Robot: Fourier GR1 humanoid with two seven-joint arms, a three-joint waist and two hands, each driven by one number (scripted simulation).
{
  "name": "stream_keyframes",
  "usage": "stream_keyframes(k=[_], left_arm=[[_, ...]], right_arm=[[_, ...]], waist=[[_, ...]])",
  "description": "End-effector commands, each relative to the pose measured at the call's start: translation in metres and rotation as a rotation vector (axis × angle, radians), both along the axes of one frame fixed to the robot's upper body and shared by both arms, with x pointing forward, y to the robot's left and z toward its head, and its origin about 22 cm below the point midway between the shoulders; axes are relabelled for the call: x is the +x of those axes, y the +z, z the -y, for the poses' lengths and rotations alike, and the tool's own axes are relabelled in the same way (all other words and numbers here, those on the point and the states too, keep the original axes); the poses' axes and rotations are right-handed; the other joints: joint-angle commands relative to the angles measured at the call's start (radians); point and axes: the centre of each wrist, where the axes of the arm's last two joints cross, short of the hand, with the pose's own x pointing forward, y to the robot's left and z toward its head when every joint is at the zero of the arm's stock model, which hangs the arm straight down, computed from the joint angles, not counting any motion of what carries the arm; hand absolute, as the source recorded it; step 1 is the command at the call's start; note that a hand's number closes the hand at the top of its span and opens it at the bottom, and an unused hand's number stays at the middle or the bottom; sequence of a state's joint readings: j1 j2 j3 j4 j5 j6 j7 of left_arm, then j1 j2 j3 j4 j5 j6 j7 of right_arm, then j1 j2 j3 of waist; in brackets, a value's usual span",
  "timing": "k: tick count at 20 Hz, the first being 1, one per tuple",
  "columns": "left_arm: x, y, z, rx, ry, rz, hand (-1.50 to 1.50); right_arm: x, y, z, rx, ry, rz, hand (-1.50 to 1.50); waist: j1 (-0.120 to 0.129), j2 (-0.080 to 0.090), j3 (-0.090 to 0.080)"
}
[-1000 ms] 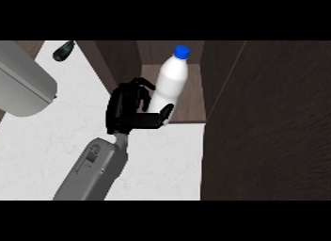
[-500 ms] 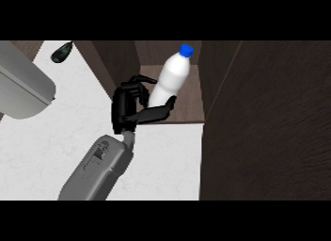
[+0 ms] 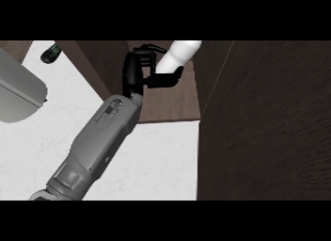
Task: Pick up the bottled water, place it into the cabinet and close the cabinet
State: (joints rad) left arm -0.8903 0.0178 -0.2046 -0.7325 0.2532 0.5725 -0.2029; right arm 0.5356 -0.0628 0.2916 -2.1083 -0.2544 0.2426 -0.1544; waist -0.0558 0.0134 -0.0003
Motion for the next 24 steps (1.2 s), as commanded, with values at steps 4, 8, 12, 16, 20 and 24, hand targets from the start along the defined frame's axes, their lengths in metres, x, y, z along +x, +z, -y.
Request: stream_keyframes(k=[4,8,12,16,20,24], left_arm=[[0.028,0.002,-0.001,0.095,0.056,0.003,1.5],[0.033,-0.008,-0.023,0.227,0.088,0.007,1.5],[0.028,-0.026,-0.022,0.318,0.15,0.01,1.5],[0.034,-0.026,-0.052,0.365,0.197,0.0,-1.5],[0.036,-0.024,-0.056,0.358,0.225,-0.012,-1.5],[0.032,-0.031,-0.042,0.364,0.235,-0.031,-1.5]], right_arm=[[-0.004,-0.005,0.0,0.004,-0.001,-0.008,-1.5],[0.001,-0.004,0.013,-0.024,0.012,0.006,-1.5],[0.005,-0.001,0.001,-0.004,0.03,0.019,-1.5],[-0.001,-0.005,0.004,0.003,0.023,0.012,-1.5],[-0.001,-0.007,-0.002,-0.001,0.033,0.02,-1.5],[0.002,0.0,-0.001,0.019,0.034,0.026,-1.5]], waist=[[-0.006,0.005,0.0],[-0.008,0.009,0.0],[-0.011,0.011,0.0],[-0.016,0.013,0.0],[-0.015,0.013,-0.001],[-0.025,0.017,-0.001]])
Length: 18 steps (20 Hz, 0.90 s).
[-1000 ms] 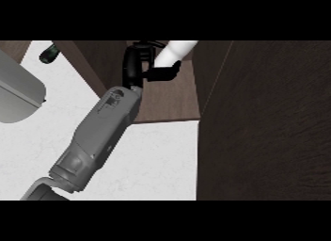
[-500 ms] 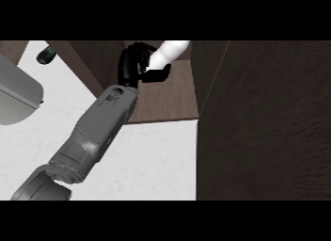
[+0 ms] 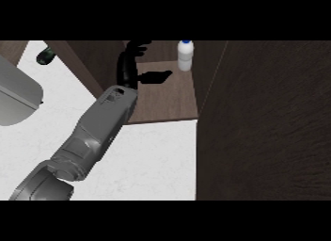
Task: Pick up the bottled water, place it into the cabinet and close the cabinet
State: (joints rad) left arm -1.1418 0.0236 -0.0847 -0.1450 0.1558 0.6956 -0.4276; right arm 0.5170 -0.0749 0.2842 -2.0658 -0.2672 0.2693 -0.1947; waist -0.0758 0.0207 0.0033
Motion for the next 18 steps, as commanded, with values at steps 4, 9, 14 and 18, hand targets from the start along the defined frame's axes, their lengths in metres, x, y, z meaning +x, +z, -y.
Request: stream_keyframes(k=[4,9,14,18], left_arm=[[0.003,-0.007,-0.041,0.037,0.068,-0.01,-1.5],[0.01,0.007,-0.048,-0.003,0.021,0.043,-1.5],[0.0,-0.01,-0.048,-0.14,-0.101,0.119,-1.5],[0.001,-0.004,-0.03,-0.244,-0.164,0.18,-1.5]], right_arm=[[0.0,-0.001,0.0,-0.003,-0.009,-0.005,-1.5],[-0.003,0.011,-0.007,-0.005,-0.009,0.002,-1.5],[-0.016,0.002,0.002,-0.004,-0.017,-0.001,-1.5],[-0.012,0.007,0.014,-0.022,-0.026,0.032,-1.5]], waist=[[0.0,0.011,-0.005],[0.008,0.006,-0.005],[0.024,-0.005,-0.005],[0.039,-0.01,-0.004]])
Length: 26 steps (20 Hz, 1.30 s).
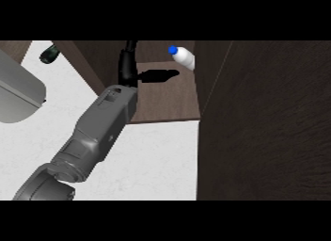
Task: Pick up the bottled water, place it into the cabinet and close the cabinet
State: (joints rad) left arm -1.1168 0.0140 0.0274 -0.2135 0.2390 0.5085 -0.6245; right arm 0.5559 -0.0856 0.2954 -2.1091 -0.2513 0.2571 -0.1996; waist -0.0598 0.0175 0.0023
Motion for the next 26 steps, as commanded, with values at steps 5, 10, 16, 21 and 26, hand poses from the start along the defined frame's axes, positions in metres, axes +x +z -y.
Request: stream_keyframes(k=[5,10,16,21,26], left_arm=[[-0.005,-0.015,-0.043,-0.116,-0.128,0.056,-1.5],[-0.003,-0.008,-0.045,-0.173,-0.168,0.102,-1.5],[-0.022,-0.028,-0.033,-0.2,-0.227,0.108,-1.5],[-0.04,-0.031,-0.007,-0.275,-0.281,0.091,-1.5],[-0.056,-0.025,-0.015,-0.349,-0.33,0.081,-1.5]], right_arm=[[-0.008,0.005,-0.001,-0.012,-0.039,-0.01,-1.5],[0.002,0.003,0.001,-0.026,-0.032,-0.024,-1.5],[-0.007,-0.004,0.004,-0.01,-0.081,-0.028,-1.5],[-0.004,0.001,-0.006,-0.021,-0.085,-0.04,-1.5],[-0.015,-0.001,0.008,-0.026,-0.084,-0.041,-1.5]], waist=[[0.056,-0.02,-0.003],[0.069,-0.021,-0.003],[0.1,-0.035,-0.002],[0.115,-0.04,-0.002],[0.122,-0.044,-0.001]])
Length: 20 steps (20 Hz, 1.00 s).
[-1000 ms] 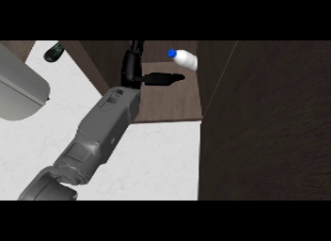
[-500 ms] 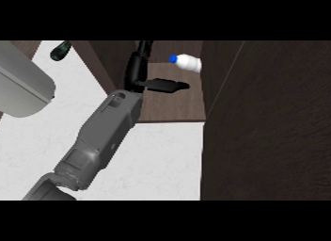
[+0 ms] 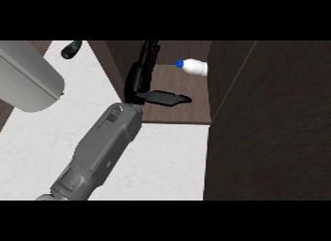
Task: Pick up the bottled water, place it into the cabinet and close the cabinet
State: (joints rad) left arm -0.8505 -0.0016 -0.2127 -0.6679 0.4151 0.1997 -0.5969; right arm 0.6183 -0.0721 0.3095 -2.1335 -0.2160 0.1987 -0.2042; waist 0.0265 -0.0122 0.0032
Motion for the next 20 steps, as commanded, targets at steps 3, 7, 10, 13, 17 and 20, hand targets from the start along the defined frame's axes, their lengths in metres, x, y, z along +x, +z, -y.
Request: stream_keyframes(k=[3,7,10,13,17,20], left_arm=[[-0.046,-0.023,-0.013,-0.109,0.054,-0.051,-1.5],[-0.073,-0.002,-0.021,-0.142,0.011,-0.036,-1.5],[-0.116,-0.001,-0.019,-0.181,-0.022,-0.054,-1.5],[-0.148,0.013,-0.036,-0.2,-0.04,-0.065,-1.5],[-0.202,0.016,-0.044,-0.193,-0.051,-0.058,-1.5],[-0.227,0.038,-0.068,-0.21,0.007,-0.013,-1.5]], right_arm=[[-0.01,0.015,0.002,0.005,-0.003,-0.01,-1.5],[-0.017,0.011,-0.005,0.016,-0.009,-0.008,-1.5],[-0.009,-0.002,0.005,-0.027,0.001,-0.013,-1.5],[-0.002,0.009,0.0,-0.089,0.073,0.028,-1.5],[-0.013,0.014,-0.008,-0.166,0.197,-0.007,1.5],[-0.014,0.016,-0.007,-0.219,0.3,-0.008,1.5]], waist=[[0.035,-0.017,-0.003],[0.035,-0.019,-0.003],[0.034,-0.012,-0.001],[0.022,-0.004,-0.002],[0.01,-0.001,-0.003],[0.011,0.0,-0.003]])
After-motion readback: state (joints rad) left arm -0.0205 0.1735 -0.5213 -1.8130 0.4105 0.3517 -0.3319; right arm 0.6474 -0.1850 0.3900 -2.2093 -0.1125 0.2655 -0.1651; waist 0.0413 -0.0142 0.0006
